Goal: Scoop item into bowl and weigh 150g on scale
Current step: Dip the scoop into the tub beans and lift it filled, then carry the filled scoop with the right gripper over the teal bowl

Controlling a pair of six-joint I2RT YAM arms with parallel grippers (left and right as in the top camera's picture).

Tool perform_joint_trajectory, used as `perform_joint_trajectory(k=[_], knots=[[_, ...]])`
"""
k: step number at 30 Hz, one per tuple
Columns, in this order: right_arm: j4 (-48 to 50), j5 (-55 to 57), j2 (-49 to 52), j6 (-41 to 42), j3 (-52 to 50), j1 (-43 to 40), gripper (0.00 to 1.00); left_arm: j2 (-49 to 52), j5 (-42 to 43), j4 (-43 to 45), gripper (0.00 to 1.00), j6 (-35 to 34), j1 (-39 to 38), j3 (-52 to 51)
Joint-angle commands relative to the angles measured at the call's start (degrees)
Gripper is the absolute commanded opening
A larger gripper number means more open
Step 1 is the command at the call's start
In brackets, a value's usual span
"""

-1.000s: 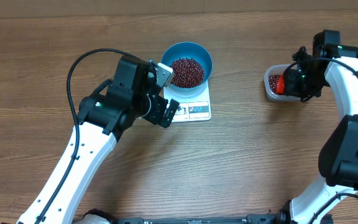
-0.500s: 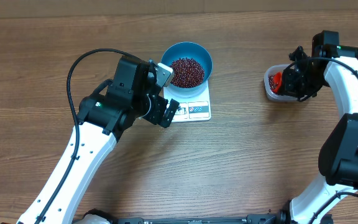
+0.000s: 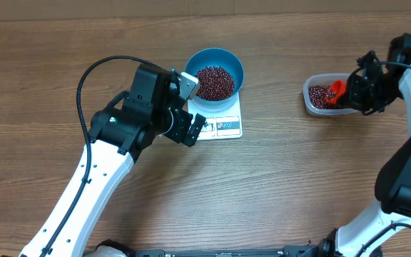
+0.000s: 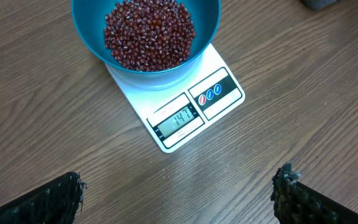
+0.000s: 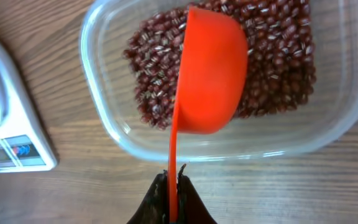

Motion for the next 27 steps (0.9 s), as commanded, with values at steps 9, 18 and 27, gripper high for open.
perform_joint_trajectory(k=[9,18,27], knots=[[-4.0,-21.53,-3.28,-7.78,5.4,-0.15,0.04,-0.33,-0.35,0.22,1.0,-0.74,-0.02,-0.11],[-5.01,-30.75,-3.39,-9.6,5.4,2.95,0.04,-0.33,-0.35,0.22,1.0,-0.74,-0.02,-0.11],[0.61,-30.47,-3.39,-3.63,5.4,12.13,0.04,-0.33,-0.35,0.22,1.0,-0.74,-0.02,-0.11]])
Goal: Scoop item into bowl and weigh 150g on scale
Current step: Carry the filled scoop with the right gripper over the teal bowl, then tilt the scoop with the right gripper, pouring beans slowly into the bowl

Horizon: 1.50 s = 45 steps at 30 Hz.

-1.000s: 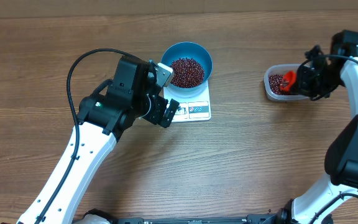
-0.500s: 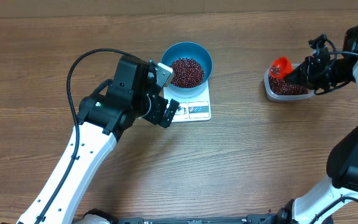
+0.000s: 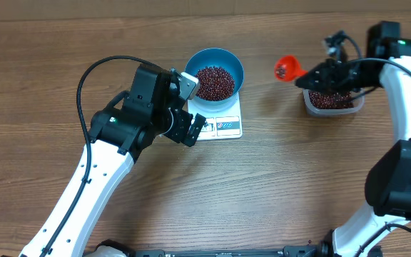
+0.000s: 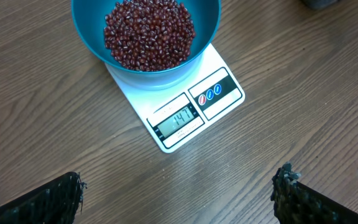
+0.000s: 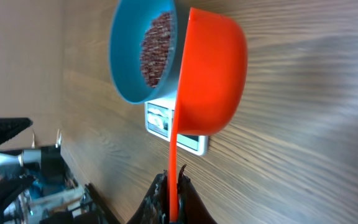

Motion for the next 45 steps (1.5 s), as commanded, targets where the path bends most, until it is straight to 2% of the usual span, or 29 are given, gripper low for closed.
perform_joint_trajectory(k=[1,12,22,37,45], knots=[[2.82,-0.87,-2.29,4.0,1.73,3.93,0.04,-0.33,-0.35,0.22,1.0,-0.74,-0.02,-0.11],[8.02,9.31,-2.29,11.28,4.63,14.99,0.04,-0.33,-0.35,0.22,0.99,-0.74,-0.02,-0.11],[9.66,23.47,-2.29,11.43,7.85,23.69,0.04,-0.33,-0.35,0.22,1.0,-0.74,-0.02,-0.11],[11.34,53.55,-2.34,12.68,9.11,35.5,0.04,-0.33,-0.35,0.22,1.0,-0.74,-0.02,-0.11],[12.94,58.12,-2.34,12.66,9.11,38.03,0.04,-0.33,-0.35,0.22,1.0,-0.74,-0.02,-0.11]])
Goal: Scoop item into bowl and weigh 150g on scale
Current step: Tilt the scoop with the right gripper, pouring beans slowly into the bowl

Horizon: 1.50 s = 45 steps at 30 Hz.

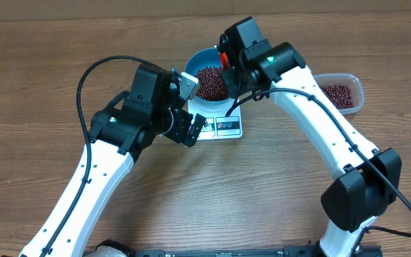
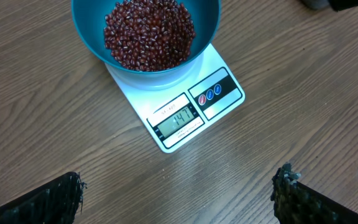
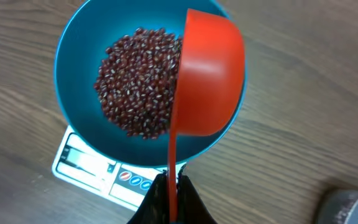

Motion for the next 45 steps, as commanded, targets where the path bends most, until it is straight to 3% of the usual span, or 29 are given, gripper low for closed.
perform_joint_trajectory(k=[1,45], knots=[[0.72,3.52,-2.34,0.39,2.25,0.39,0.04,-0.33,-0.35,0.22,0.99,-0.74,-0.02,-0.11],[0.46,1.22,-2.34,0.39,2.23,0.15,0.04,-0.33,-0.35,0.22,0.99,-0.74,-0.02,-0.11]])
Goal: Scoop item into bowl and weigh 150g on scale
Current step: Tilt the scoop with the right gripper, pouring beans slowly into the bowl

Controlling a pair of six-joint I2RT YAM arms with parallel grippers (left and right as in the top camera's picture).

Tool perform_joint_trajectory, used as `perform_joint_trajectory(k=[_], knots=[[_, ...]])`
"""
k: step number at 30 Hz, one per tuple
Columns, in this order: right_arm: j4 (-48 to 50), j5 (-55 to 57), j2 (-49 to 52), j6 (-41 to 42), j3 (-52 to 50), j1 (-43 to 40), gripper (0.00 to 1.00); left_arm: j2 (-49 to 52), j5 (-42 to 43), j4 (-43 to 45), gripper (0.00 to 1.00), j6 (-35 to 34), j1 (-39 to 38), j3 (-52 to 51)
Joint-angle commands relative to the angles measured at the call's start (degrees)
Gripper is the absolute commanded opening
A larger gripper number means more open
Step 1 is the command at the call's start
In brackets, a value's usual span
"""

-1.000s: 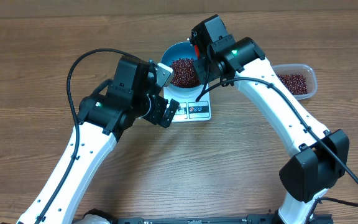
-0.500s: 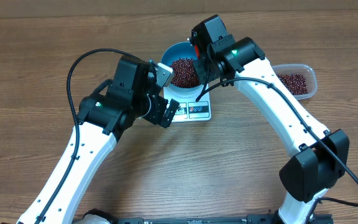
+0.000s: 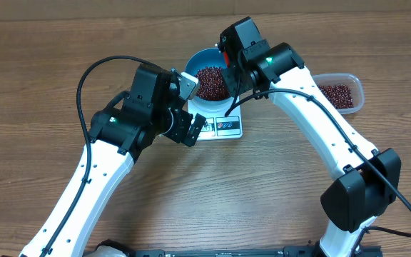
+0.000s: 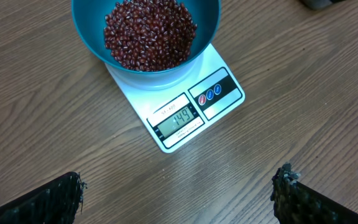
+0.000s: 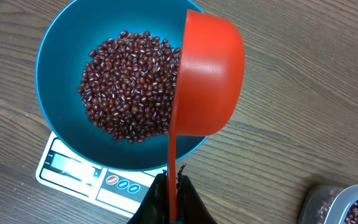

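A blue bowl (image 4: 145,34) of red beans (image 5: 129,84) stands on the white scale (image 4: 185,115), whose display reads 149. My right gripper (image 5: 171,177) is shut on the handle of an orange scoop (image 5: 207,78), held on its side over the bowl's right rim. In the overhead view the right gripper (image 3: 228,63) sits just right of the bowl (image 3: 212,75). My left gripper (image 4: 179,186) is open above bare table in front of the scale, with nothing between its fingers.
A clear tub of red beans (image 3: 337,93) stands at the right of the table, partly behind the right arm. My left arm (image 3: 120,135) reaches in from the lower left, its wrist close to the scale's left side.
The scale reading rose from 147 to 149. The bowl sits a little lower in the right wrist view, and the scoop stays tipped on its side over the rim. The left arm is unchanged.
My right gripper held the scoop in the bean tub at the right while the scale read 147. Then the scoop was between tub and bowl. Then it was over the bowl, tipped on its side. Now the scale reads 149. My left gripper stayed open throughout.
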Motion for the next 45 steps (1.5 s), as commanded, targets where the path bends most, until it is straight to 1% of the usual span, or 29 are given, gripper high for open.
perform_joint_trajectory(k=[1,9,16,29,45], knots=[[0.26,-2.71,-2.34,0.39,2.16,-0.2,0.04,-0.33,-0.35,0.22,1.0,-0.74,-0.02,-0.11],[0.2,-9.77,-2.34,0.37,2.16,-3.63,0.04,-0.33,-0.35,0.22,1.0,-0.74,-0.02,-0.11],[0.17,-10.29,-2.34,0.39,2.16,-3.87,0.04,-0.33,-0.35,0.22,1.0,-0.74,-0.02,-0.11],[-0.24,-17.09,-2.34,0.39,2.16,-6.16,0.04,-0.33,-0.35,0.22,0.99,-0.74,-0.02,-0.11],[-0.63,-15.72,-2.34,0.37,2.16,-5.77,0.04,-0.33,-0.35,0.22,0.99,-0.74,-0.02,-0.11]])
